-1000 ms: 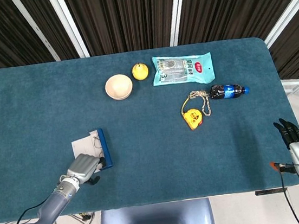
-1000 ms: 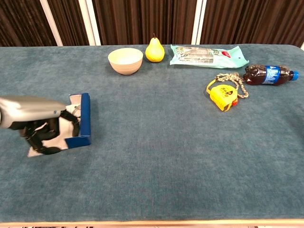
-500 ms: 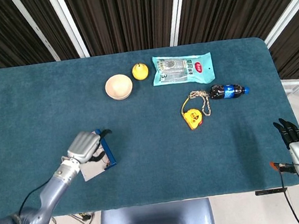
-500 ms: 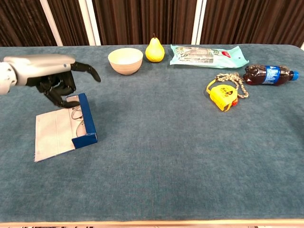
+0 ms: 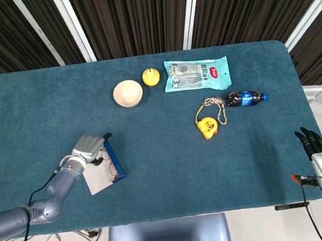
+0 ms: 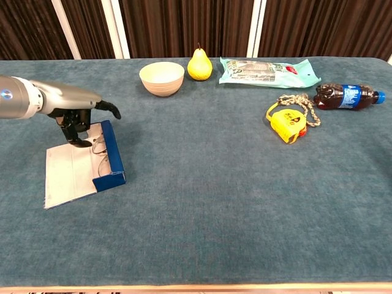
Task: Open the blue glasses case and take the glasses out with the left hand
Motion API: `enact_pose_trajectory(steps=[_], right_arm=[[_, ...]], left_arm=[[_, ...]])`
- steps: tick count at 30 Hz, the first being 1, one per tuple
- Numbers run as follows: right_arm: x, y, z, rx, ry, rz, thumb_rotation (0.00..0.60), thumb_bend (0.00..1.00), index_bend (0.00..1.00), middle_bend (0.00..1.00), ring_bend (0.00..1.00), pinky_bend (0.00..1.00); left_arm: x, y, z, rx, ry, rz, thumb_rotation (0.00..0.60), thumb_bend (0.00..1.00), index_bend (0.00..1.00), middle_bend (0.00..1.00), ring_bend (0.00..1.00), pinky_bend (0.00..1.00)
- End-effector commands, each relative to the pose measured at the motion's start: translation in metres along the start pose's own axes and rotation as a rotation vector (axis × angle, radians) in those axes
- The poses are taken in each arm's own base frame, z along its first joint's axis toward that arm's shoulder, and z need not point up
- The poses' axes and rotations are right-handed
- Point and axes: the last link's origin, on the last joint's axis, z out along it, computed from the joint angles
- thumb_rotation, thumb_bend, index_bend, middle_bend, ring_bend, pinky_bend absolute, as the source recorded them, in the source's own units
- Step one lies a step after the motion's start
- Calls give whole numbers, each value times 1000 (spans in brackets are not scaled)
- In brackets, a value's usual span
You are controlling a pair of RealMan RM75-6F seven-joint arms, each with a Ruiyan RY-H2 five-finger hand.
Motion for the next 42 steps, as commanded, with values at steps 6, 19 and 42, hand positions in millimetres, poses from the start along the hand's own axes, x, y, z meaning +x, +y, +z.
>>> enact_pose_trajectory(steps=[6, 19, 42], right_arm=[[0, 0, 0, 1, 3, -2, 600, 160, 0, 0, 0, 196], [0, -1, -1, 4, 4, -4, 600, 161, 0, 0, 0, 196], [1, -1, -1, 5, 4, 0, 600, 161, 0, 0, 0, 196]], left_arm=[[-4, -7, -2, 68, -52, 57, 600, 329, 120, 896, 771, 911], [-21, -32, -34, 124, -108, 37, 600, 329, 160, 902, 775, 911], [-28, -38, -78, 93, -119, -83, 600, 269, 196, 913, 786, 911]])
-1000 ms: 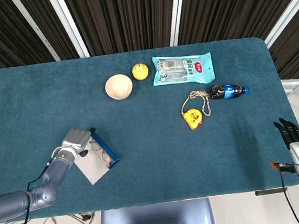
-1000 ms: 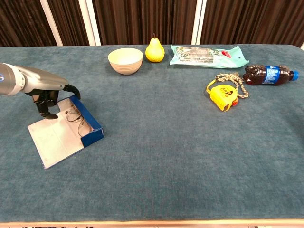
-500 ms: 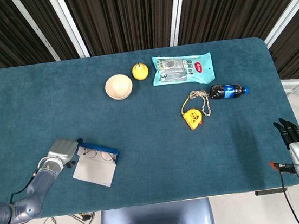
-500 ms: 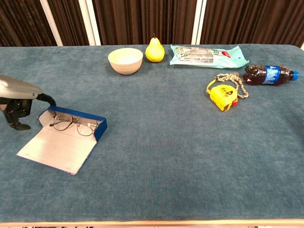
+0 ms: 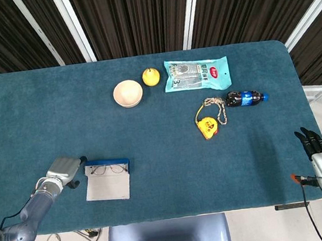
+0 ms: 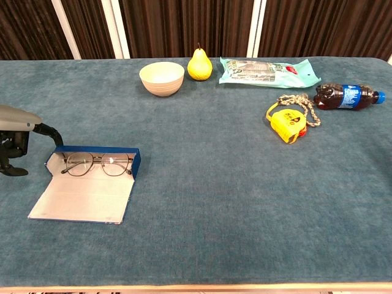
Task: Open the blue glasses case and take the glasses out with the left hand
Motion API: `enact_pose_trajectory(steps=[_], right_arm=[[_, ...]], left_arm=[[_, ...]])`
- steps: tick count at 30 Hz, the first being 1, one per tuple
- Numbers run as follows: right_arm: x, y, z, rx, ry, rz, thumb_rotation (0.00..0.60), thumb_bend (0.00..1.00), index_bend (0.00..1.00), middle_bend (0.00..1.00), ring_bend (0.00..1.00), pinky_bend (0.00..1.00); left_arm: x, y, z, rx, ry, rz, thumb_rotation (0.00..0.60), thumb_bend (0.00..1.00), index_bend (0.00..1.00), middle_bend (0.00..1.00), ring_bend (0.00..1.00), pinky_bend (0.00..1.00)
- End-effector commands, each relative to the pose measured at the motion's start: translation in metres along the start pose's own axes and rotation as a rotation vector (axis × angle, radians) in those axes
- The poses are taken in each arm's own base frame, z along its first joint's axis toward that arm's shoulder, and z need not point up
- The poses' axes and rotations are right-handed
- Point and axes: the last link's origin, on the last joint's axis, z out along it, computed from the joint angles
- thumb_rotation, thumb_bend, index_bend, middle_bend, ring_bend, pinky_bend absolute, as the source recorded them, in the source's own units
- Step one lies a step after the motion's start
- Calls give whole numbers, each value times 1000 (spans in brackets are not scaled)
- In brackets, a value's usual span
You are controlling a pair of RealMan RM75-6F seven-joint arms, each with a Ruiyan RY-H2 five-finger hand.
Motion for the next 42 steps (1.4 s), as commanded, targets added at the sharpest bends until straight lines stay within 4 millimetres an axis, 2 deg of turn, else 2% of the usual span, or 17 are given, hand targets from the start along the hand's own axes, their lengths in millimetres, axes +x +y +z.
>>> enact_pose_trajectory(steps=[1, 8, 16, 22, 34, 42], right_arm=[[0, 0, 0, 1, 0, 0, 600, 161, 0, 0, 0, 196], [0, 0, 0, -1, -1, 2, 600, 161, 0, 0, 0, 196], [0, 0, 1, -3, -2, 4, 600, 163, 0, 0, 0, 196], [0, 0, 1, -2, -3, 7, 600, 163, 0, 0, 0, 196], [0, 1, 1, 0, -4, 8, 600, 169, 0, 0, 0, 196], [0, 0, 1, 0, -3, 6, 600, 169, 0, 0, 0, 196]], left_arm=[[9, 1, -2, -7, 36, -31, 600, 263, 208, 917, 790, 913], [25, 17, 8, -39, 164, -68, 600, 259, 327, 955, 828, 939], [22, 45, 32, -85, 213, -47, 600, 276, 407, 974, 847, 955], [19, 57, 42, -91, 229, -32, 600, 318, 430, 975, 847, 956], [15, 66, 47, -98, 216, -53, 600, 329, 441, 975, 847, 956], [19, 66, 45, -102, 219, -66, 600, 377, 454, 975, 847, 956]])
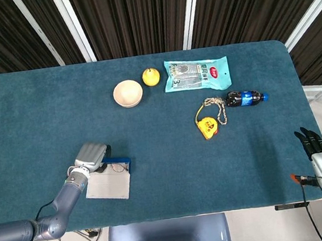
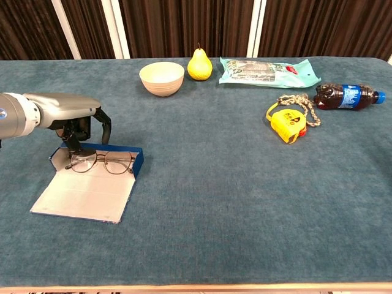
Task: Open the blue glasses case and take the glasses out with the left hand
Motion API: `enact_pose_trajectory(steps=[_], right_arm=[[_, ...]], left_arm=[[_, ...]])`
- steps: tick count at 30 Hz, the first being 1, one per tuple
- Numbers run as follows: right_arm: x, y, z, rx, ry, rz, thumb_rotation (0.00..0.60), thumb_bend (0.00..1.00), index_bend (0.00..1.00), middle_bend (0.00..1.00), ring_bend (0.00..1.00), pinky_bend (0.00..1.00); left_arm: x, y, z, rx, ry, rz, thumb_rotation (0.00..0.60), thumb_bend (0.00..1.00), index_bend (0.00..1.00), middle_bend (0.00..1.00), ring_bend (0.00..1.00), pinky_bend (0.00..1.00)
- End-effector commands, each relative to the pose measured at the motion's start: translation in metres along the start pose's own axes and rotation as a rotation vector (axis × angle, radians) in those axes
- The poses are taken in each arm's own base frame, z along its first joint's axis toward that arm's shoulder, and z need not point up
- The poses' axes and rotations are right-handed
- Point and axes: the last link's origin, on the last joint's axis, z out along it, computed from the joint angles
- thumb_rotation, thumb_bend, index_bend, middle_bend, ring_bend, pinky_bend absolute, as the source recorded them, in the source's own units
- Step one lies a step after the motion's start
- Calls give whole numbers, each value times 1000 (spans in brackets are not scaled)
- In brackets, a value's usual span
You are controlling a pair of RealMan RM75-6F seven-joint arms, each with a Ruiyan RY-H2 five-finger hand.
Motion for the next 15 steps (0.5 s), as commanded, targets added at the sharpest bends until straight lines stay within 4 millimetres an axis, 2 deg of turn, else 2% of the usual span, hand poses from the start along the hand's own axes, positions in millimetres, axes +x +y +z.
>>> enact_pose_trajectory(steps=[1, 15], right_arm=[[0, 0, 0, 0, 0, -1, 600, 169, 0, 0, 0, 196], [0, 0, 0, -1, 1, 0, 600, 170, 0, 0, 0, 196]], left_arm=[[0, 0, 0, 0, 0, 0, 600, 377, 456, 975, 847, 956], [1, 1, 2, 3, -9, -1, 600, 377, 471, 975, 847, 956]])
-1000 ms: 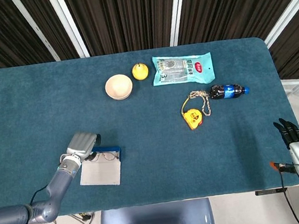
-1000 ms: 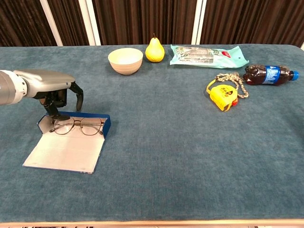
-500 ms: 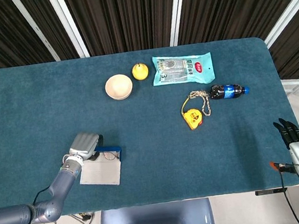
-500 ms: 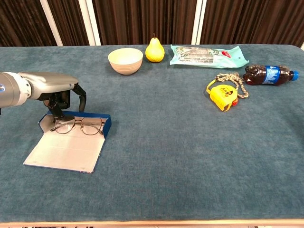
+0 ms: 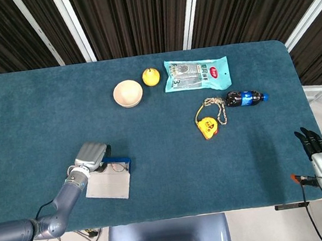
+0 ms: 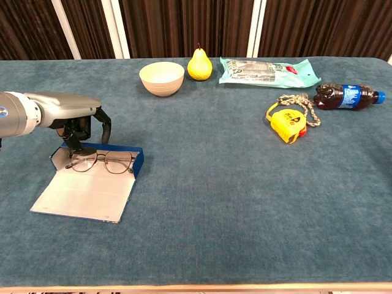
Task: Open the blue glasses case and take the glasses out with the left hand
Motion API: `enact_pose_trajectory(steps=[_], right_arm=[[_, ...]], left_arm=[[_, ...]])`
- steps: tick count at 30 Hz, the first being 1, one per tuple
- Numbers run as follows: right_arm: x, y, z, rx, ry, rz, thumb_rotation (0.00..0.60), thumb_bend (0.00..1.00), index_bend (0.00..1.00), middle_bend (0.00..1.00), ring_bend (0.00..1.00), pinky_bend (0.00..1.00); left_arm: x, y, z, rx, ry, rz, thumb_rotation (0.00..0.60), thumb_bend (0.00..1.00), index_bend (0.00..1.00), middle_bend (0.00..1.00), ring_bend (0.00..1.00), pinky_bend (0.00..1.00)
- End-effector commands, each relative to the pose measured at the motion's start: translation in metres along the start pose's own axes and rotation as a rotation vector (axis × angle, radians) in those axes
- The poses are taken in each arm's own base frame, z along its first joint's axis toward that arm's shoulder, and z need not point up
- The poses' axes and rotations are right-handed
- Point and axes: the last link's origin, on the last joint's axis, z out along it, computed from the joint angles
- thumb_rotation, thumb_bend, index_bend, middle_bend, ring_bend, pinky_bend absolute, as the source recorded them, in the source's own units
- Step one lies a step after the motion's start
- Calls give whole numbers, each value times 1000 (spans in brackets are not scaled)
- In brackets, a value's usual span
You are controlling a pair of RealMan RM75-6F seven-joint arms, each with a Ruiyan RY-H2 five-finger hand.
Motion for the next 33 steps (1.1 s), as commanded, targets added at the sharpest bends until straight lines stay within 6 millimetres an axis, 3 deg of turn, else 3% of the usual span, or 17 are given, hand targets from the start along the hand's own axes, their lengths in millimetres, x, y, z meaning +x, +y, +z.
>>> enact_pose_trajectory(steps=[1, 11, 19, 33], right_arm=[[0, 0, 0, 0, 0, 0, 600, 171, 0, 0, 0, 196], [0, 0, 0, 0, 1, 1, 600, 172, 0, 0, 0, 196], [0, 0, 0, -1, 1, 1, 600, 173, 0, 0, 0, 196], [0, 0, 0, -2, 3, 3, 600, 173, 0, 0, 0, 196]], left_arm=[[0, 1, 0, -1, -2, 1, 600, 377, 473, 975, 847, 956], [-2, 2, 1, -3, -9, 6, 600, 383, 510, 975, 848, 956], [-3, 1, 1, 4, -9, -1, 600, 396, 600, 983, 855, 960], [4, -9, 2, 44, 39, -31, 600, 413, 634, 994, 867, 967]])
